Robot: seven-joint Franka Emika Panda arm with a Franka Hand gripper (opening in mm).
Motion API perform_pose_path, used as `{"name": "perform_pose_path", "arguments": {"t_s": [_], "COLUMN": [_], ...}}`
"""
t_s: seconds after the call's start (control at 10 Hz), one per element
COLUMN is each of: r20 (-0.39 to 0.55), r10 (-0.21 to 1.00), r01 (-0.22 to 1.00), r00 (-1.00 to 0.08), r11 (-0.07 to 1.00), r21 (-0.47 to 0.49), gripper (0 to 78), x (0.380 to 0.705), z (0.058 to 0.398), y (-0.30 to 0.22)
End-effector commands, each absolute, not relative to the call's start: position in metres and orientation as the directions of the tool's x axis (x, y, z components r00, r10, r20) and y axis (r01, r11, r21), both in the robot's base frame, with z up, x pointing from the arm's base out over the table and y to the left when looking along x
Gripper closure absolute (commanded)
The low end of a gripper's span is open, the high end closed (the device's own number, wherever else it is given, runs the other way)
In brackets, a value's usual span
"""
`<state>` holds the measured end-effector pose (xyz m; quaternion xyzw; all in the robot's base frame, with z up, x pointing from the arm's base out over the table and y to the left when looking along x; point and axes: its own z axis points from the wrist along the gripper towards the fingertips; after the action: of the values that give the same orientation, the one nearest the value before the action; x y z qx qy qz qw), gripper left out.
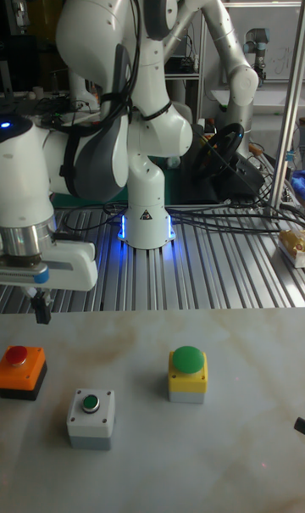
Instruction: Press three buttons from left to right in sequence
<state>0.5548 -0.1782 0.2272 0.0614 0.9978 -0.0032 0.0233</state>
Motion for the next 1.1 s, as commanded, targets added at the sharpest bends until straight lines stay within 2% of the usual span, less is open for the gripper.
{"name": "perform_pose_path", "arguments": {"t_s": [0.1, 1.1], "r20": [-0.045, -0.059], "r10": [0.117, 0.097], "r01": [0.117, 0.097], "r00": [-0.992, -0.994], "r11": [0.993, 0.995], "r21": [0.009, 0.000], "gripper": [77.6, 77.6], "x": [0.578, 0.581], "z": [0.228, 0.209], "y": [-0.198, -0.228]}}
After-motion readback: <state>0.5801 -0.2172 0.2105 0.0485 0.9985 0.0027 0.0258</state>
